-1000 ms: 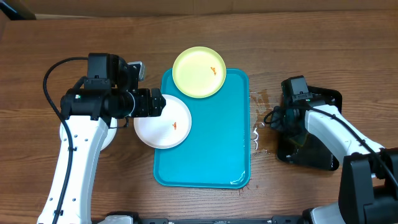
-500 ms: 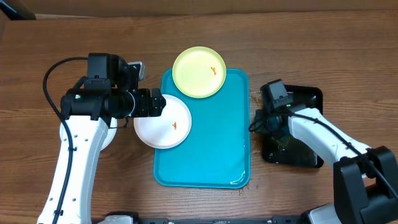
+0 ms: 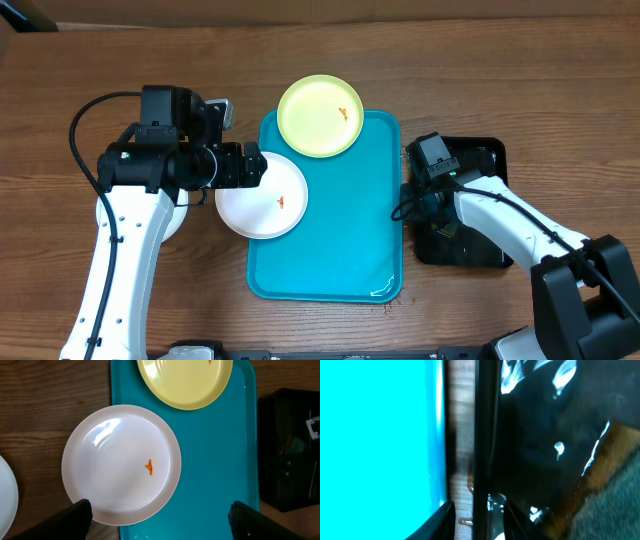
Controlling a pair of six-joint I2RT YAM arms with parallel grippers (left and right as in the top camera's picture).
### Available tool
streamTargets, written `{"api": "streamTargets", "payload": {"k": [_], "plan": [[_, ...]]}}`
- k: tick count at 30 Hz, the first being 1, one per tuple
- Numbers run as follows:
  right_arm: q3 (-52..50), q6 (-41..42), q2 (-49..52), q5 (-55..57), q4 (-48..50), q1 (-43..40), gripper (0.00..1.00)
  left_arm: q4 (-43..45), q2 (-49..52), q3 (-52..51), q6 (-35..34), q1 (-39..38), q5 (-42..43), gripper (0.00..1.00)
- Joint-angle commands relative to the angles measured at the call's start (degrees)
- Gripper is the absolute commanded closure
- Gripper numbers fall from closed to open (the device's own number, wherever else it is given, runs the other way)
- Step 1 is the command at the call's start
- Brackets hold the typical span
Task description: Clean dirty plates on tray and stack at the side
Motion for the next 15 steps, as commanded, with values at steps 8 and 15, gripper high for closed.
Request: {"api": "streamTargets", "payload": {"k": [8,15], "plan": [[10.2,-0.1,-13.6,-6.1,-10.8,-3.0,0.5,-3.4,-0.6,0.9,-4.0,-0.2,-11.7,0.15],[10.2,10.1,-17.1,-3.8,-14.1,-3.8,0.39,-3.6,1.8,-2.8,-9.1,-0.2,-15.6,0.13]]}}
